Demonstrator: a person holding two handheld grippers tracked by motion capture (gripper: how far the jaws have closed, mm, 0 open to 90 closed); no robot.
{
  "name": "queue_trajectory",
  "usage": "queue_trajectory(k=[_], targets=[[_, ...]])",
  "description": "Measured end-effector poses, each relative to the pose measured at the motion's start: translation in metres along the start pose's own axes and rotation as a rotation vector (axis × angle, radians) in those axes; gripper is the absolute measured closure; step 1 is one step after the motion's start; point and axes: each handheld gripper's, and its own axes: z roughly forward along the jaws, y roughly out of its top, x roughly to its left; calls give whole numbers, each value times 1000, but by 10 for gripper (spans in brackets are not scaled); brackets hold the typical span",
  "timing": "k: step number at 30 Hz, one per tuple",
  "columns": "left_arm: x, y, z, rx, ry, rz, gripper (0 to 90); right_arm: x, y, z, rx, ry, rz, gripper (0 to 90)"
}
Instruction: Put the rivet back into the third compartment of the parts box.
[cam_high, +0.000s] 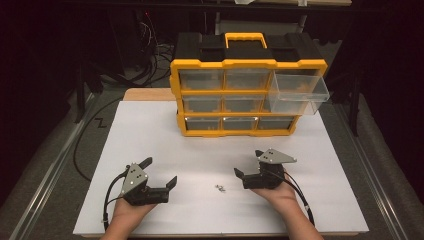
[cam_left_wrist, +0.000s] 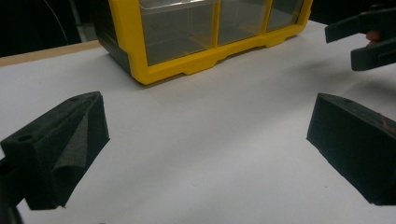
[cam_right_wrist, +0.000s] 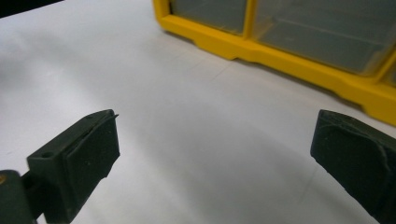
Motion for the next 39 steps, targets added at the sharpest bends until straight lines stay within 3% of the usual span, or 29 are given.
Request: queue_trajectory(k=[5,7,13,14,15,18,19,21,26,30,39], targets=[[-1,1,-2,-21,-7,10,3,8,-3,0,33,41,-30,51],[-1,1,-2,-22,-8,10,2,12,-5,1,58,66,-48,113],[1,1,-3,-27,-7,9,2,19,-6,3,111,122,-69,186],[1,1,-3,-27,-9,10,3,22,-7,3,113,163,-66,267],[1,1,-3,-28,-9,11,3,22,-7,3,113,163,-66,267],[1,2,-3,-28,-10,12,3,30,-7,4,134,235,-86,458],[1,2,-3,-28,-11,12,3,30,-7,4,134,235,-86,458],[1,1,-2,-28,-11,6,3,37,-8,6,164,279,-124,549],[3,1,-2,-28,-7,4,2,44,-8,6,180,316,-143,647],[3,2,-3,-33,-10,4,3,48,-8,10,209,320,-163,744],[3,2,-2,-37,-20,6,3,51,-8,14,250,332,-186,804]])
